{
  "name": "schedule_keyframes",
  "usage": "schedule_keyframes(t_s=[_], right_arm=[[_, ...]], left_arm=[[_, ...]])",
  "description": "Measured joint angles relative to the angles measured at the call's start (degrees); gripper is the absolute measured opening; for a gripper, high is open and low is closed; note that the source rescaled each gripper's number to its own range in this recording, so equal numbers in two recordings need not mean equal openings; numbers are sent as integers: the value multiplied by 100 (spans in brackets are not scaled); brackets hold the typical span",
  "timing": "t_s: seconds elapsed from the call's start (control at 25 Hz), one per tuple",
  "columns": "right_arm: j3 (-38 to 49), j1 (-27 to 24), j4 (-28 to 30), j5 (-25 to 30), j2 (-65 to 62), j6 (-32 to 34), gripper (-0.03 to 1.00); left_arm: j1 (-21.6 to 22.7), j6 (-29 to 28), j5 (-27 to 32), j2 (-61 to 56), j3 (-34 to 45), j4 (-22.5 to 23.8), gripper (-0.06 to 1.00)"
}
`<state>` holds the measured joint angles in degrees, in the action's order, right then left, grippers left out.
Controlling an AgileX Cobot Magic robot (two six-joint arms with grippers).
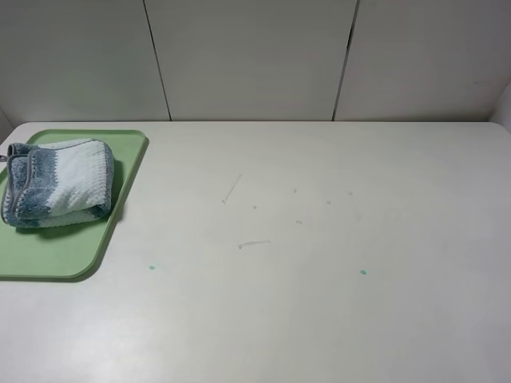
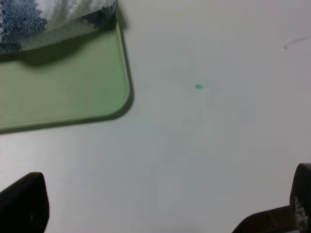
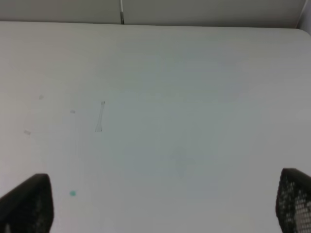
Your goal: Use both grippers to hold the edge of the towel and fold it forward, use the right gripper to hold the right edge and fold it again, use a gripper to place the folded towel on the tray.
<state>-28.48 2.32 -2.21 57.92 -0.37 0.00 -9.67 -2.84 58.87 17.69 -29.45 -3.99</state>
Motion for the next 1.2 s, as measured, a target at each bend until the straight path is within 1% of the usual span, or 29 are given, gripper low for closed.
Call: schedule_keyframes(t_s=[0.2, 0.32, 0.44, 0.52, 0.72, 0.88, 1.0, 1.2], right_arm=[[0, 0, 0, 0, 0, 0, 100], [0, 0, 0, 0, 0, 0, 100], [0, 0, 0, 0, 0, 0, 100], [0, 0, 0, 0, 0, 0, 100], [0, 0, 0, 0, 0, 0, 100], [0, 0, 0, 0, 0, 0, 100], [0, 0, 0, 0, 0, 0, 100], [0, 0, 0, 0, 0, 0, 100]], left_arm=[[0, 90, 83, -712, 99, 34, 100], [0, 495, 83, -1060, 99, -162, 100], [0, 1075, 111, -1394, 104, -528, 100], [0, 1317, 137, -1588, 104, -669, 100], [0, 1590, 207, -1804, 104, -784, 100], [0, 1974, 248, -1811, 104, -969, 100], [0, 2110, 253, -1811, 104, -949, 100], [0, 2110, 253, -1811, 104, -874, 100]])
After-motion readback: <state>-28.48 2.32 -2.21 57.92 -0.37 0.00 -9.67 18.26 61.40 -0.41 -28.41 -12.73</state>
